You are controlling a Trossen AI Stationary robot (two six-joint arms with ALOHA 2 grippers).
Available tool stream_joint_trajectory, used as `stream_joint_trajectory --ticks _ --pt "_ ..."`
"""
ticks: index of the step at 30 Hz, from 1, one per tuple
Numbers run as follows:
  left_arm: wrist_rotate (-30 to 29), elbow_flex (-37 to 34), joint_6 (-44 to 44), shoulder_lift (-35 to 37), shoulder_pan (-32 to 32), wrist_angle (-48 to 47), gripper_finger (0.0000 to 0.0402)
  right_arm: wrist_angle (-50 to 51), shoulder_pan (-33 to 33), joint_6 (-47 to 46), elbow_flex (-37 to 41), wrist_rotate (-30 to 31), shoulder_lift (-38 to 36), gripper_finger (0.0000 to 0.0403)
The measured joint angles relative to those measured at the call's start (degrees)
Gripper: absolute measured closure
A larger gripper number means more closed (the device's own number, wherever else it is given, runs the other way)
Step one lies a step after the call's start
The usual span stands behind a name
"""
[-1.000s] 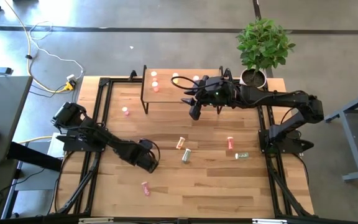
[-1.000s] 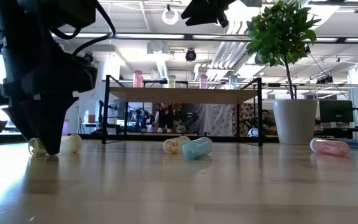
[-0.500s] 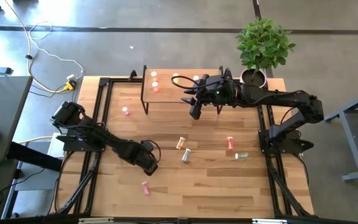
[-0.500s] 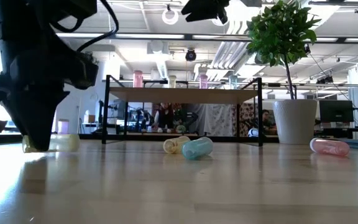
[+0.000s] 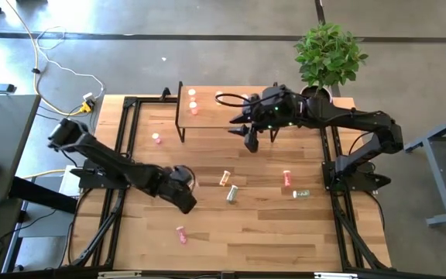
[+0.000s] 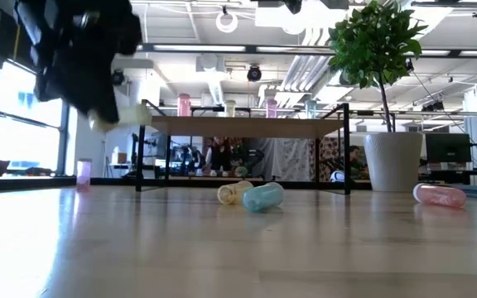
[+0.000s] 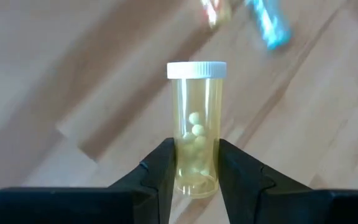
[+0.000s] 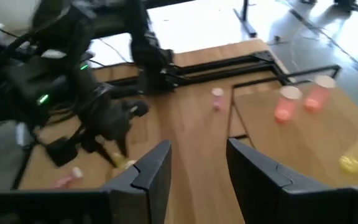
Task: Pick and place medicine bottles onto shelf by color
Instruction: Put the bottom yellow pill bottle aligned with the yellow pill bottle on the shelf
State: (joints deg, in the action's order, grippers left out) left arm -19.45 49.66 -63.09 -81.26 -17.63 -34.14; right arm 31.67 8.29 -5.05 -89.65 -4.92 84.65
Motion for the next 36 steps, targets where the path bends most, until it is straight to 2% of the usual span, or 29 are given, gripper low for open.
stream_joint_trajectory --ticks 4,10,13,17,21,27,36 --pt "-6.8 0.0 2.9 6.1 0.0 1.1 0.0305 -0.3 0.1 0.6 -0.6 -2.8 0.0 0.0258" --pt "-16.5 0.2 8.8 13.4 0.0 4.2 0.0304 -3.6 1.0 0.0 -0.6 -2.8 0.0 0.0239" --pt "-20.4 0.0 13.7 16.3 0.2 5.4 0.0304 -7.7 1.8 -1.1 -0.6 -2.8 0.1 0.0217" --pt "-22.2 0.0 19.7 19.1 2.1 7.4 0.0303 -13.5 2.5 -0.7 -0.6 -3.6 0.0 0.0194" --pt "-22.2 0.1 26.4 20.6 5.1 11.1 0.0303 -17.5 3.4 -0.7 -0.7 -7.5 0.4 0.0188" --pt "-19.9 0.1 35.3 21.2 9.3 16.7 0.0303 -19.6 3.9 -5.2 -0.7 -8.2 2.8 0.0187" --pt "-9.9 0.0 45.6 21.2 14.2 26.2 0.0303 -19.6 3.9 -8.5 -0.6 -8.2 6.4 0.0187"
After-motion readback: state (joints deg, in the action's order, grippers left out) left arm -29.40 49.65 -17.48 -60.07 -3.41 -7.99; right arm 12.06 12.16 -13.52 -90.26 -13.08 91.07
